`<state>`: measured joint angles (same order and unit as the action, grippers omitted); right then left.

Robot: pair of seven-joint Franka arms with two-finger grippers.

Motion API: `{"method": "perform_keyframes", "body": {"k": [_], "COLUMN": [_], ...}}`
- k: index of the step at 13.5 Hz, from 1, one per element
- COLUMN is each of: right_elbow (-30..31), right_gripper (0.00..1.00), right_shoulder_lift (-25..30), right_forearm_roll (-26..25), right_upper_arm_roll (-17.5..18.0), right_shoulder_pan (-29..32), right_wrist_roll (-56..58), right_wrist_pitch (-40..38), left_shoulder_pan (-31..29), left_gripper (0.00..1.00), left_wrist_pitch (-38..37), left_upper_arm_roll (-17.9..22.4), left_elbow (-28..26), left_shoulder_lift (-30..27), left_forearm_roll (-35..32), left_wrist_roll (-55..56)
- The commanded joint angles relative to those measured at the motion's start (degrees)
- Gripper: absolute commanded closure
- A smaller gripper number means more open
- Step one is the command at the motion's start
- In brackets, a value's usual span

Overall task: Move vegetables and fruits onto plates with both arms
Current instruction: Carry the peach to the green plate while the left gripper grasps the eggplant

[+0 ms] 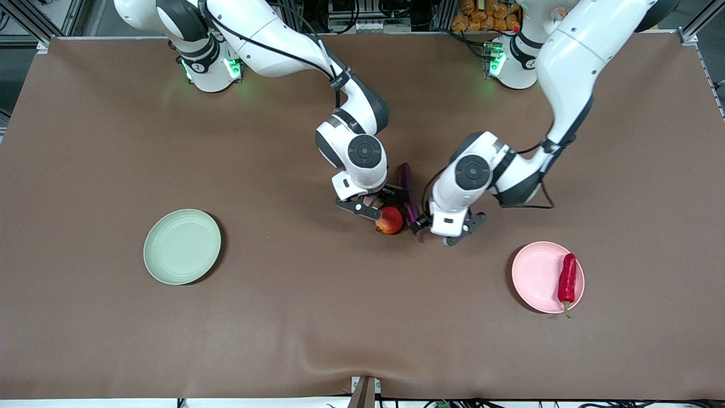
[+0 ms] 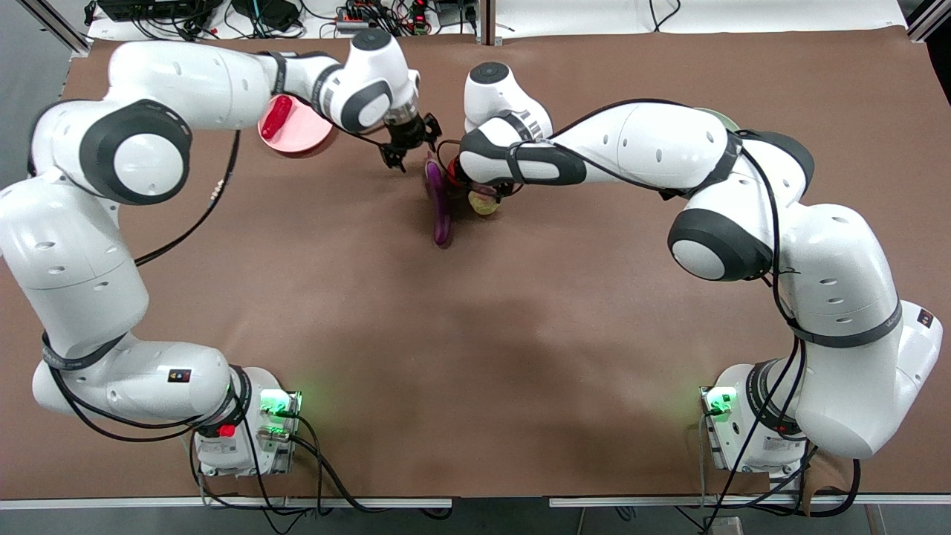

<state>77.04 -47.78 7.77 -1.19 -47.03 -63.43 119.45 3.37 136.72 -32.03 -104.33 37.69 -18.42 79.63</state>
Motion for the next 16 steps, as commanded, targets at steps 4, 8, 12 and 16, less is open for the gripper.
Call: {"method": "perform_keyframes", "body": {"k": [4,8,12,16], "right_elbow": [-1.5,0.6,5.6,18.7], "right_gripper": [1.00,1.00,1.00,1.00], "right_shoulder_lift": [12.2,13.8,14.2,20.2], "right_forearm_roll": [1.1,-1.0,-5.6,-8.1], "right_upper_arm_roll": [0.9,0.8,0.8,0.8], "right_shoulder_pan": [13.2,18.1,26.0,34.4], "right_wrist_roll": [14.4,17.0,25.4,39.7], "right_wrist_pitch": [-20.6,-20.9,-19.3,-10.6], "left_shoulder_pan": [-1.1,-2.6,-2.7,-2.3], "left_gripper": [0.36,0.35,0.34,0.31], "left_wrist_pitch": [5.5,13.7,14.3,14.3], "left_upper_arm_roll": [0.2,-0.1,-2.0,-3.8], "left_elbow": [-7.4,-12.9,-13.2,-13.4], "left_shoulder_lift": [-2.5,-4.8,-5.8,-6.8], "left_forearm_roll": [-1.6,-1.8,-1.8,-1.9], "left_wrist_roll": [1.1,1.4,2.5,3.5]}}
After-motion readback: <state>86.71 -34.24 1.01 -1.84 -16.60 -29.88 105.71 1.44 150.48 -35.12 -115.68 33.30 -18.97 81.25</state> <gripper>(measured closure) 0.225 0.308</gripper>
